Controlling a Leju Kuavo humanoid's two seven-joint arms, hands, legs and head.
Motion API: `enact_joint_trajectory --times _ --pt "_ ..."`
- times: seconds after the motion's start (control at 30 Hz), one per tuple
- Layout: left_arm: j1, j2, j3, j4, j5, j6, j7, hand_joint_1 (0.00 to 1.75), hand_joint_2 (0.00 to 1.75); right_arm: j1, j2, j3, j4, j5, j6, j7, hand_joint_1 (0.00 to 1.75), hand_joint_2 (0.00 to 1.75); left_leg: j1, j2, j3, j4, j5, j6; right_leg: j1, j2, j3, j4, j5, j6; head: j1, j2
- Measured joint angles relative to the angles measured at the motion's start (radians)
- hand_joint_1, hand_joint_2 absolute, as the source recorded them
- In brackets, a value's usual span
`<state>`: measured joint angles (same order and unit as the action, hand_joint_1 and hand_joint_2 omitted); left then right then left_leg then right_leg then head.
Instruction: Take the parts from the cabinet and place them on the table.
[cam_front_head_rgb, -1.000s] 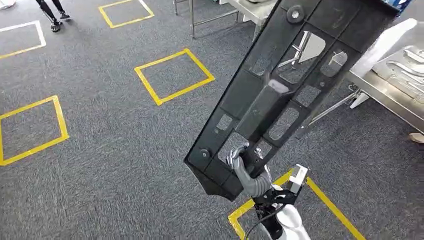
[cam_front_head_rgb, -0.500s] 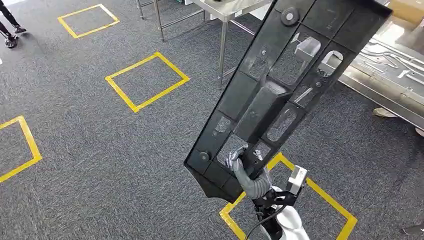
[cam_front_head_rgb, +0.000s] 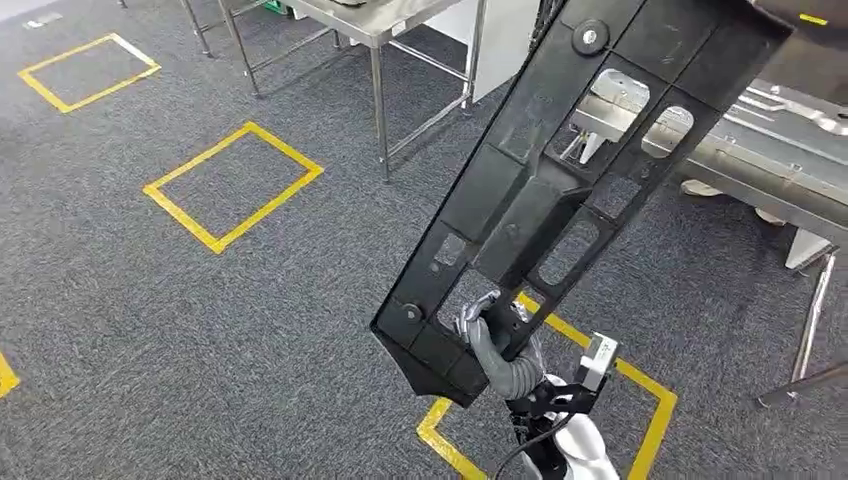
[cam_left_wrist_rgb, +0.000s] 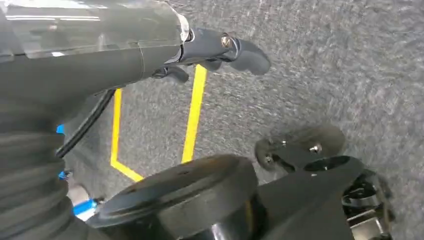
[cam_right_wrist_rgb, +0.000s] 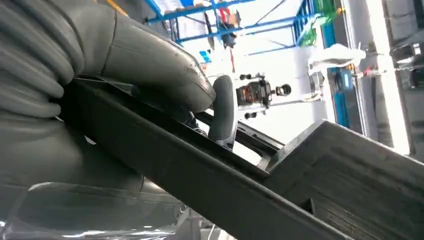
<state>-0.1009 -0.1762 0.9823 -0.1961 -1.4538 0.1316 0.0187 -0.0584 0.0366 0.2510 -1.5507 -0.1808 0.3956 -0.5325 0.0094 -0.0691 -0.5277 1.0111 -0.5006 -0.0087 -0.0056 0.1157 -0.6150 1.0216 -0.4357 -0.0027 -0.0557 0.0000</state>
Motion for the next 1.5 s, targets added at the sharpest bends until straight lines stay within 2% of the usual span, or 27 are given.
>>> enact_joint_trajectory --times 0.1,0.13,0.17,0.23,0.3,0.33,0.4,0.43,0.57,0.6,0.67,0.73,0.77,0.83,0.9,0.93,0.97,1.1,1.13,1.17,1.2,1.27,1.3,1.37,1.43,1.47,1.5 --pt "-0.003 -0.006 0.0 0.0 0.0 0.0 0.0 0.0 1.75 0.006 -0.002 0.0 -0.003 0.0 0.0 0.0 1.75 1.75 0.01 0.031 0.007 -0.017 0.011 0.02 -0.001 0.014 -0.004 -0.001 0.001 0.015 0.0 0.0" --pt "-0.003 -0.005 0.0 0.0 0.001 0.001 -0.001 0.0 1.75 0.004 -0.002 0.0 -0.004 0.0 0.0 0.0 1.75 1.75 0.007 0.041 0.01 -0.021 0.012 0.024 0.006 -0.043 -0.015 0.026 -0.017 0.018 0.0 0.0" --pt "0.001 -0.005 0.0 0.0 0.001 0.001 -0.001 0.0 1.75 -0.001 -0.002 0.0 -0.004 0.0 0.0 0.0 1.75 1.75 0.006 0.055 0.011 -0.021 0.012 0.029 0.005 -0.078 -0.046 0.088 -0.053 0.023 0.0 0.0" --pt "0.004 -0.005 0.0 0.0 0.002 0.001 -0.002 0.0 1.75 -0.002 -0.002 0.0 -0.003 0.0 0.0 0.0 1.75 1.75 0.002 0.081 0.01 -0.021 0.01 0.03 -0.002 -0.106 -0.131 0.251 -0.119 0.029 0.0 0.0" --pt "0.004 -0.004 0.0 0.0 0.002 0.002 -0.002 0.0 1.75 0.001 -0.002 0.0 -0.002 0.0 0.0 0.001 1.75 1.75 0.001 0.104 0.013 -0.021 0.005 0.029 -0.007 -0.111 -0.159 0.299 -0.113 0.032 0.0 0.0" --pt "0.004 -0.004 0.0 0.0 0.002 0.002 -0.002 0.0 1.75 0.001 -0.003 0.0 -0.002 0.0 0.0 0.001 1.75 1.75 0.002 0.114 0.016 -0.021 0.002 0.027 -0.008 -0.114 -0.136 0.254 -0.079 0.033 0.0 0.0" --pt "0.004 -0.004 0.0 0.0 0.002 0.003 -0.002 0.0 1.75 0.0 -0.003 0.0 -0.002 0.0 0.0 0.001 1.75 1.75 0.002 0.135 0.031 -0.021 -0.007 0.021 -0.007 -0.143 -0.029 0.06 0.014 0.028 0.0 0.0" --pt "0.005 -0.004 0.0 0.0 0.002 0.003 -0.002 0.0 1.75 -0.002 -0.003 0.0 -0.002 0.0 0.0 0.001 1.75 1.75 0.0 0.142 0.036 -0.023 -0.012 0.016 0.001 -0.188 0.002 0.004 0.0 0.023 0.0 0.0" --pt "0.005 -0.002 0.0 0.0 0.002 0.007 -0.003 0.0 1.75 -0.003 -0.003 0.0 -0.004 -0.002 0.0 0.001 1.75 1.75 -0.01 0.173 0.047 -0.029 -0.022 -0.004 0.012 -0.15 -0.004 0.0 -0.002 0.001 0.0 0.0" --pt "0.001 -0.002 0.0 0.0 0.002 0.008 -0.004 0.0 1.75 -0.003 -0.003 0.0 -0.005 -0.002 0.0 0.001 1.75 1.75 -0.008 0.174 0.05 -0.027 -0.031 -0.013 0.0 -0.136 0.003 -0.009 0.002 -0.008 0.0 0.0" --pt "0.002 -0.002 0.0 0.0 0.002 0.008 -0.005 0.0 1.75 -0.006 -0.003 0.0 -0.006 -0.002 0.0 0.001 1.75 1.75 -0.003 0.102 0.019 0.051 -0.079 -0.018 -0.002 -0.123 0.007 -0.013 0.001 -0.019 0.0 0.0" --pt "-0.001 -0.002 0.0 0.0 0.01 0.007 -0.01 0.0 1.75 -0.006 -0.002 0.0 -0.007 -0.002 0.001 0.0 1.75 1.75 -0.004 0.078 -0.068 0.223 -0.155 -0.02 0.001 -0.103 0.007 -0.012 -0.001 -0.024 0.0 0.0" --pt "-0.008 0.0 0.0 0.0 0.01 0.006 -0.011 0.0 1.75 -0.005 -0.002 0.0 -0.006 -0.002 0.0 0.001 1.75 1.75 -0.006 0.076 -0.102 0.288 -0.167 -0.021 0.003 -0.092 0.008 -0.011 -0.002 -0.025 0.0 0.0" --pt "-0.011 0.0 0.0 0.0 0.008 0.003 -0.011 0.0 1.75 -0.004 -0.002 0.0 -0.006 -0.001 0.001 0.002 1.75 1.75 -0.007 0.075 -0.102 0.269 -0.117 -0.015 0.004 -0.062 0.013 -0.009 -0.003 -0.025 0.0 0.0" --pt "-0.008 0.0 0.0 0.0 0.007 0.003 -0.008 0.0 1.75 -0.005 -0.002 0.0 -0.006 -0.002 0.001 0.001 1.75 1.75 -0.006 0.063 -0.045 0.116 -0.015 -0.006 0.005 -0.032 0.017 -0.006 -0.006 -0.022 0.0 0.0" --pt "-0.004 0.0 0.0 0.0 0.006 0.003 -0.008 0.0 1.75 -0.005 -0.002 0.0 -0.006 -0.002 0.001 0.001 1.75 1.75 -0.005 0.028 -0.02 0.033 0.024 0.0 0.004 -0.02 0.017 -0.004 -0.008 -0.019 0.0 0.0" --pt "0.0 0.0 0.0 0.0 0.006 0.001 -0.007 0.0 1.75 -0.005 -0.002 0.0 -0.005 -0.002 0.001 0.001 1.75 1.75 -0.003 -0.028 -0.02 0.028 0.012 0.004 0.003 -0.012 0.01 -0.003 -0.005 -0.014 0.0 0.0" --pt "-0.003 -0.002 0.0 0.0 0.007 0.001 -0.008 0.0 1.75 -0.002 -0.003 0.0 -0.004 -0.002 0.001 0.002 1.75 1.75 -0.005 0.0 -0.007 -0.01 0.011 0.02 -0.004 0.035 -0.01 -0.008 0.011 0.016 0.0 0.0" --pt "-0.003 -0.005 0.0 0.0 0.006 0.001 -0.008 0.0 1.75 0.0 -0.003 0.0 -0.005 -0.001 0.001 0.002 1.75 1.75 0.005 0.015 -0.001 -0.021 0.018 0.028 -0.002 0.004 -0.01 -0.002 0.006 0.018 0.0 0.0" --pt "-0.002 -0.005 0.0 0.0 0.005 0.001 -0.008 0.0 1.75 -0.003 -0.003 0.0 -0.005 -0.002 0.001 0.001 1.75 1.75 0.003 0.026 0.005 -0.027 0.019 0.034 0.005 -0.064 -0.021 0.025 -0.013 0.024 0.001 0.0" --pt "0.002 -0.006 0.0 0.0 0.004 0.001 -0.008 0.0 1.75 -0.007 -0.003 0.0 -0.005 -0.002 0.001 0.001 1.75 1.75 0.001 0.042 0.006 -0.027 0.018 0.037 0.003 -0.093 -0.052 0.085 -0.048 0.028 0.001 0.0" --pt "0.005 -0.006 0.0 0.0 0.005 0.001 -0.008 0.0 1.75 -0.006 -0.003 0.0 -0.005 -0.002 0.001 0.001 1.75 1.75 0.0 0.071 0.006 -0.027 0.016 0.04 -0.006 -0.107 -0.135 0.245 -0.112 0.036 0.001 0.0" --pt "0.006 -0.005 0.0 0.0 0.005 0.002 -0.008 0.0 1.75 -0.005 -0.003 0.0 -0.004 -0.002 0.001 0.001 1.75 1.75 0.0 0.085 0.007 -0.026 0.014 0.04 -0.01 -0.108 -0.162 0.294 -0.12 0.041 0.001 0.0" --pt "0.006 -0.005 0.0 0.0 0.007 0.003 -0.007 0.0 1.75 -0.004 -0.003 0.0 -0.004 -0.002 0.001 0.003 1.75 1.75 0.0 0.109 0.013 -0.026 0.008 0.036 -0.017 -0.114 -0.139 0.245 -0.07 0.046 0.0 0.0" --pt "0.006 -0.005 0.0 0.0 0.008 0.004 -0.007 0.0 1.75 -0.006 -0.003 0.0 -0.005 -0.002 0.001 0.005 1.75 1.75 0.0 0.129 0.025 -0.023 -0.002 0.029 -0.018 -0.145 -0.041 0.073 0.014 0.044 0.0 0.0" --pt "0.006 -0.004 0.0 0.0 0.008 0.004 -0.006 0.0 1.75 -0.006 -0.003 0.0 -0.006 -0.002 0.001 0.005 1.75 1.75 -0.003 0.136 0.031 -0.023 -0.007 0.023 -0.013 -0.195 -0.005 0.003 0.017 0.039 0.001 0.0" --pt "0.007 -0.005 0.0 0.0 0.008 0.005 -0.005 0.0 1.75 -0.009 -0.002 0.0 -0.008 -0.001 0.002 0.007 1.75 1.75 -0.012 0.142 0.03 -0.019 -0.014 0.016 -0.003 -0.195 0.0 -0.006 0.011 0.027 0.0 0.0"
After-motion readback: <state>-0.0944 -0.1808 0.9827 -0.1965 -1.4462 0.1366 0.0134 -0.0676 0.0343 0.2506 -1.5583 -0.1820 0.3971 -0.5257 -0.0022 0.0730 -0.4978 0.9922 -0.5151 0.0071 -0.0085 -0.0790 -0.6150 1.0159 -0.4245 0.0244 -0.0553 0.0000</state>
